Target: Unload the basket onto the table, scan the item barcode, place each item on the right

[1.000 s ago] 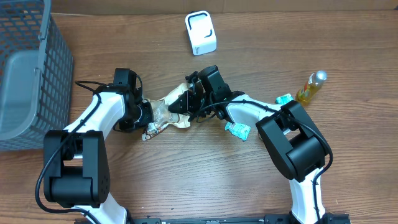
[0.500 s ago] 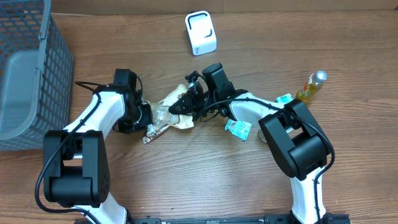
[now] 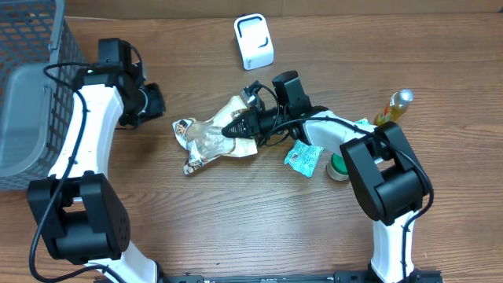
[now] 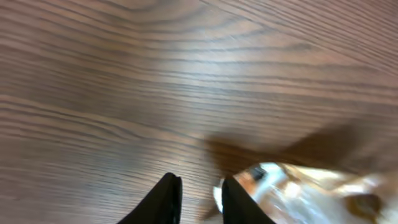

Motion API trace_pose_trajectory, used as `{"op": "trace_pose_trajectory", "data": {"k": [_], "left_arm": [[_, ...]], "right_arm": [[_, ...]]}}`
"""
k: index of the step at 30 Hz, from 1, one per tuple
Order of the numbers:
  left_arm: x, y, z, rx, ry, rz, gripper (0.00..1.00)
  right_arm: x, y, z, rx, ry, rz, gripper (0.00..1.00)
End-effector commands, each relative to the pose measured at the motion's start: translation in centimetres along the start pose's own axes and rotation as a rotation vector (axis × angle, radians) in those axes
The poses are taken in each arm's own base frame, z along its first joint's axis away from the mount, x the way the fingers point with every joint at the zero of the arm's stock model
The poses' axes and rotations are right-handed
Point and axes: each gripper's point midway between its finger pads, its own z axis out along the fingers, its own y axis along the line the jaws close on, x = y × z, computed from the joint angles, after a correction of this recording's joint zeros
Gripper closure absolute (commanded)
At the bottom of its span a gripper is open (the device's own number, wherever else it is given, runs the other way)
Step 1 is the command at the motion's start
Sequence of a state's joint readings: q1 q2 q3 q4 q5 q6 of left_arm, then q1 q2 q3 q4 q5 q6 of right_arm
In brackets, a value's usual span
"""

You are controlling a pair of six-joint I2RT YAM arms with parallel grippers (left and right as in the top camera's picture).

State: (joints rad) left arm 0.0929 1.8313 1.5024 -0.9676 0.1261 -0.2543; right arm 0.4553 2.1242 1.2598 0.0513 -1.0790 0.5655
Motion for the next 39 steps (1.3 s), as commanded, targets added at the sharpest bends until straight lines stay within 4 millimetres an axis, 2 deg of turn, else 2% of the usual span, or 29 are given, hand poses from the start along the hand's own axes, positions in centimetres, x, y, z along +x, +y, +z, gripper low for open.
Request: {"op": "trace_pose_trajectory", "data": {"k": [1,3,4,5,7,11,18,23,28,32,35,37,39], "left_arm": [[-1.7,3.4,-0.9,-0.132,-0.062,-0.031,0.73],[-2.0,4.1,-1.0,-0.146,-0.074,-0.043,0.72],[-2.3,4.4,-1.0,-0.146,-0.084,-0.049,0.67],[-2.4,4.5,-1.1,-0.146,-0.089,-0.054,0.55],[-2.1,4.6,-1.0,-0.148,-0.076,-0.055,0.01],[-2.1,4.6,-1.0,-0.148,-0.077,-0.055,0.00],[-2.1,4.6,-1.0,-0.148,-0.077,-0.055,0.00],[-2.1,4.6,-1.0,-0.148,-0.077,-0.055,0.00],[-2.1,4.6,-1.0,-0.148,-0.077,-0.055,0.00],[-2.1,4.6,-1.0,-0.148,-0.077,-0.055,0.00],[-2.1,4.6,-1.0,-0.148,-0.077,-0.055,0.00],[-2.1,4.6,-1.0,-0.148,-0.077,-0.055,0.01],[-2.1,4.6,-1.0,-0.148,-0.077,-0.055,0.00]], "right_arm": [[-0.7,5.1,-1.4,-0.057,-0.018,-0.129,0.96],[-0.8,6.0,-1.8,-0.063,-0.027,-0.149,0.96],[-0.9,6.5,-1.9,-0.066,-0.031,-0.160,0.96],[-0.9,6.9,-1.9,-0.068,-0.031,-0.167,0.96],[-0.8,7.0,-1.8,-0.068,-0.031,-0.170,0.96],[-0.9,6.7,-1.8,-0.054,-0.037,-0.165,0.96],[-0.2,3.7,-1.8,0.082,-0.038,-0.171,0.96],[0.0,1.9,-2.0,0.167,-0.046,-0.116,0.96],[0.6,1.6,-2.1,0.177,-0.028,-0.083,0.96],[0.3,2.0,-2.2,0.174,-0.035,-0.096,0.96],[-0.6,3.2,-2.4,0.172,-0.039,-0.103,0.96],[-1.7,4.6,-2.8,0.171,-0.044,-0.107,0.96],[-3.1,7.0,-3.5,0.174,-0.040,-0.161,0.96]]}}
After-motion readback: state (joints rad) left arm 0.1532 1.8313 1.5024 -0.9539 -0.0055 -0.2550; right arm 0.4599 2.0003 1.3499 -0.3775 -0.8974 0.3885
